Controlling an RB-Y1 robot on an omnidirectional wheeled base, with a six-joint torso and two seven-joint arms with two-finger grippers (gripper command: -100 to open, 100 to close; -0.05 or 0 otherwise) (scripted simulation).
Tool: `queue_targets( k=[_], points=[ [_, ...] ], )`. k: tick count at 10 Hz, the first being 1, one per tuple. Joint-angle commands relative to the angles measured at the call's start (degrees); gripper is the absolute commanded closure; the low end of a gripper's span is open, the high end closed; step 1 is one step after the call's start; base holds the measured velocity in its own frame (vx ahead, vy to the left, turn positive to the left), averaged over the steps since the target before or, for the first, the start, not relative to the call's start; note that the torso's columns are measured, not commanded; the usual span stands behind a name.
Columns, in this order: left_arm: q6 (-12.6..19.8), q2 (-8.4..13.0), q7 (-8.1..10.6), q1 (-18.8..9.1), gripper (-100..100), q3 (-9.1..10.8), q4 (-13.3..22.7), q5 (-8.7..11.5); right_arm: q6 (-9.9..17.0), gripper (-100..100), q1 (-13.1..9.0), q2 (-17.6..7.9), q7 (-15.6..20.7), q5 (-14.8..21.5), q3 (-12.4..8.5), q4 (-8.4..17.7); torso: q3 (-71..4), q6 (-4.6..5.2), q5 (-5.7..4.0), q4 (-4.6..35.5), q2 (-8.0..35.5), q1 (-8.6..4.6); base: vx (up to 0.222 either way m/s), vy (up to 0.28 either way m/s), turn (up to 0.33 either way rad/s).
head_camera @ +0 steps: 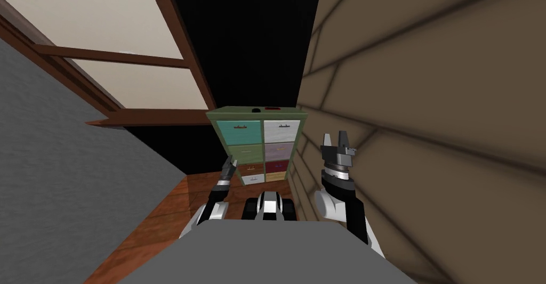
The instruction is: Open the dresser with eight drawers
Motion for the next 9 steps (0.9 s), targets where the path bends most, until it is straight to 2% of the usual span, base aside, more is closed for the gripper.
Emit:
queue_targets(
  k=[1, 6, 7, 9],
  points=[
    [-0.78, -1.7, -0.07, -0.81, -100, 0.4, 3.45, 0.37, 0.0, 0, 0.0, 0.0, 0.0, 0.0, 0.0, 0.0, -0.01, 0.0, 0.01, -0.01, -0.01, 0.04, 0.117, -0.002, 0.004],
    [-1.32, -7.64, -0.16, -1.73, -100, 0.83, 7.01, 0.77, 0.0, 0, -0.01, 0.0, 0.0, 0.0, 0.0, 0.0, 0.04, 0.0, -0.01, 0.02, 0.07, -0.02, 0.074, -0.013, 0.003],
    [-1.3, -6.89, -0.21, -1.91, -100, 0.84, 6.96, 0.74, 0.0, 0, -0.01, 0.0, 0.0, 0.0, 0.0, 0.0, 0.03, 0.0, 0.0, 0.01, 0.05, 0.01, 0.024, -0.005, -0.001],
    [1.2, -6.83, -0.11, -2.3, -100, 1.09, 4.86, 0.82, 0.0, 0, -0.01, 0.0, 0.0, 0.0, 0.0, 0.0, 0.01, 0.0, 0.01, 0.01, 0.01, 0.05, 0.053, 0.002, -0.005]
  ],
)
